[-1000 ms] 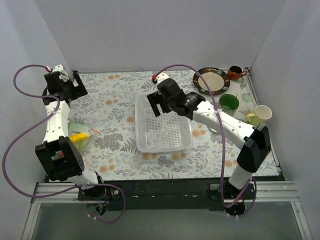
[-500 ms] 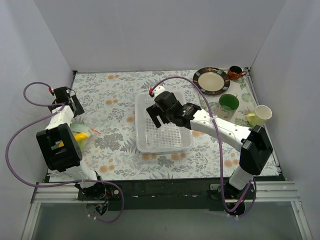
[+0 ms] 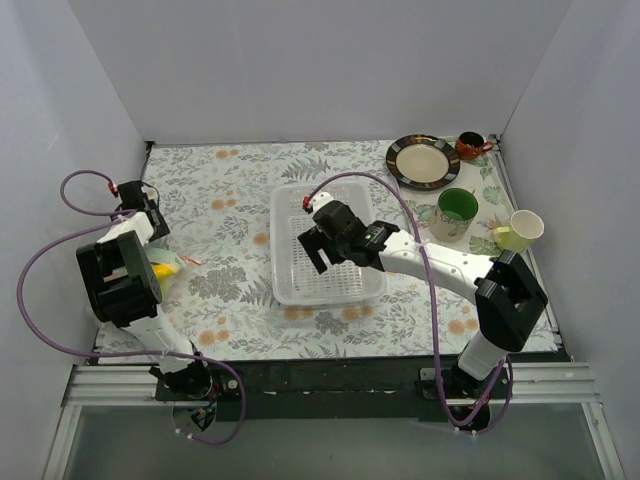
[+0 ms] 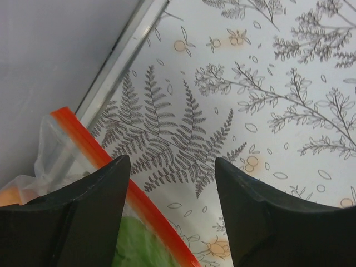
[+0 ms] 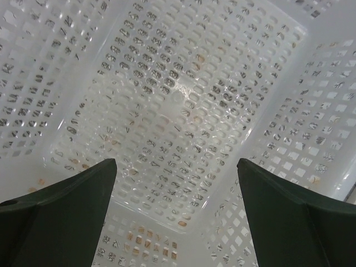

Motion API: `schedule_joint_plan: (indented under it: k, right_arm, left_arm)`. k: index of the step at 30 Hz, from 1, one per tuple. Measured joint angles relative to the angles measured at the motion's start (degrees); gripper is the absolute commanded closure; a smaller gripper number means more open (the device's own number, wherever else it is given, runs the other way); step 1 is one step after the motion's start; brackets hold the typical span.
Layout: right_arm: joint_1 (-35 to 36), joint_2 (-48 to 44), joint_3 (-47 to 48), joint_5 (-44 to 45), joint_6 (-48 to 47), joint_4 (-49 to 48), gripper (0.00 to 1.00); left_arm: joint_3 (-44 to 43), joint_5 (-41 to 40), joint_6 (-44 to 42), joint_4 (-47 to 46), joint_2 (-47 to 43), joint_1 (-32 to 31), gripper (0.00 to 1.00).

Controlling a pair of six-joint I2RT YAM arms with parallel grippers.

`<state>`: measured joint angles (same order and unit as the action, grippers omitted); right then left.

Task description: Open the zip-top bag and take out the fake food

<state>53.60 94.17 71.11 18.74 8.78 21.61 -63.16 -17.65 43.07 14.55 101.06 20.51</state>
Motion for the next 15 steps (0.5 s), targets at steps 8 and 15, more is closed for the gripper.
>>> schedule_joint_plan:
  k: [8, 15]
  right_arm:
    - [0.1, -4.7, -9.7, -2.5, 3.1, -2.2, 0.02]
    - [1.1, -11.4, -21.1, -3.7, 7.8, -5.3, 0.02]
  left_arm:
    - [3.3, 3.6, -1.3, -0.7, -1.0, -1.8, 0.85]
    - [-1.4, 9.2, 1.3, 6.9, -4.4, -7.7, 1.00]
